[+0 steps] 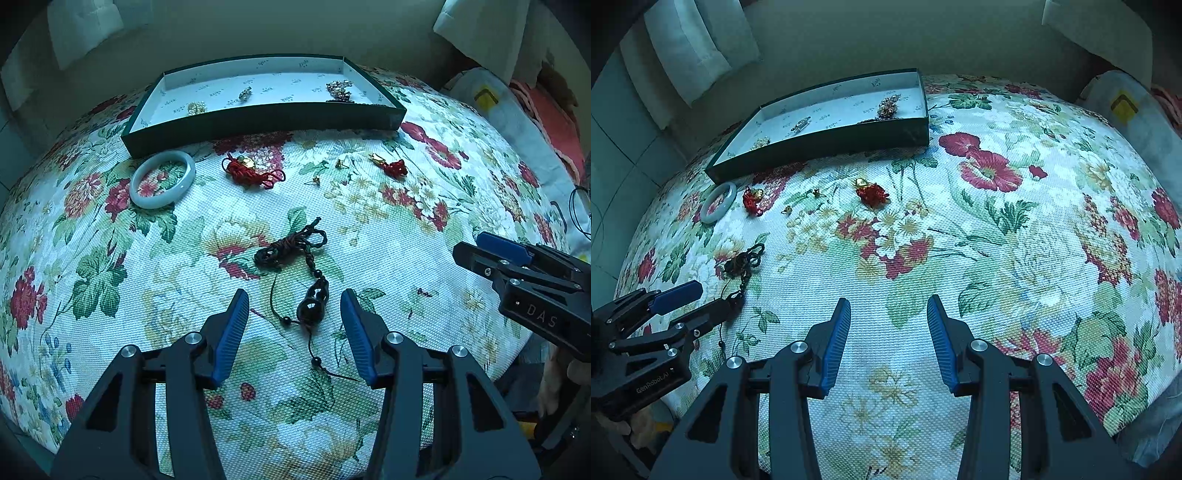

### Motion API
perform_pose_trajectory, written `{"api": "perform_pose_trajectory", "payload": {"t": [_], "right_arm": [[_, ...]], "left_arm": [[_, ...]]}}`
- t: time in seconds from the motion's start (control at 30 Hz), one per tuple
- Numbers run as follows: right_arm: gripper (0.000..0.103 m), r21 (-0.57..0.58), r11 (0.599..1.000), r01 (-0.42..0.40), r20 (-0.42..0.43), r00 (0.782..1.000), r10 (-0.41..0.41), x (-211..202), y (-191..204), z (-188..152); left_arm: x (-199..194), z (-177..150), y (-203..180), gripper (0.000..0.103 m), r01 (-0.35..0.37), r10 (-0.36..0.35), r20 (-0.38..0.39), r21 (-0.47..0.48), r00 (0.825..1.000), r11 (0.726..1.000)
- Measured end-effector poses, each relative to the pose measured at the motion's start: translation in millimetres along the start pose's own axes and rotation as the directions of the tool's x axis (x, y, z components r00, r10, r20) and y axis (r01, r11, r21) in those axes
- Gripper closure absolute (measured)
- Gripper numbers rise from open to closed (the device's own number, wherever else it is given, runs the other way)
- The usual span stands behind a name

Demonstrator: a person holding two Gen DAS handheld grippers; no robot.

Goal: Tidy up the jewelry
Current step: 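Grasp the black cord pendant with the left tool and lift it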

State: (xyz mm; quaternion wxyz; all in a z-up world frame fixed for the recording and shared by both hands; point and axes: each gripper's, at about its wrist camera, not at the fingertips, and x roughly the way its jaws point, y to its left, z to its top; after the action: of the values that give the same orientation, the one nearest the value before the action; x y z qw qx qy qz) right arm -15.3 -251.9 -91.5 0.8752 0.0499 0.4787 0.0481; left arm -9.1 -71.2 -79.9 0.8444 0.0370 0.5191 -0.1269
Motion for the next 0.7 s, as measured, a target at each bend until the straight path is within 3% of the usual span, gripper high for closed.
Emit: {"api": "perform_pose_trajectory", "payload": {"t": [0.13, 0.2, 0.43, 0.5, 0.7], "right_arm": [[0.059, -0.011, 1.000, 0.004, -0.006, 1.000, -0.004, -1, -3, -2], [0.059, -0.012, 1.000, 0.004, -0.007, 1.000, -0.004, -2, -5, -2], [0.059, -0.002, 1.000, -0.006, -0.006, 1.000, 0.006, -3, -11, 0], [0.059, -0.001, 1.000, -0.009, -0.008, 1.000, 0.009, -2, -11, 0], [0.059, 0.005, 1.000, -0.016, -0.018, 1.000, 0.016, 2, -9, -1]], "left_arm": [[4, -1, -6, 0.053, -0.013, 0.013, -0.003, 0.013, 1.000, 1.000], [8, -1, -8, 0.062, -0.017, 0.017, -0.008, 0.018, 1.000, 1.000], [14, -3, -15, 0.065, -0.032, 0.033, -0.008, 0.048, 0.999, 0.998], [14, -3, -15, 0.077, -0.026, 0.026, -0.007, 0.052, 1.000, 0.998], [13, -7, -18, 0.086, -0.027, 0.026, 0.008, 0.085, 1.000, 0.996]]}}
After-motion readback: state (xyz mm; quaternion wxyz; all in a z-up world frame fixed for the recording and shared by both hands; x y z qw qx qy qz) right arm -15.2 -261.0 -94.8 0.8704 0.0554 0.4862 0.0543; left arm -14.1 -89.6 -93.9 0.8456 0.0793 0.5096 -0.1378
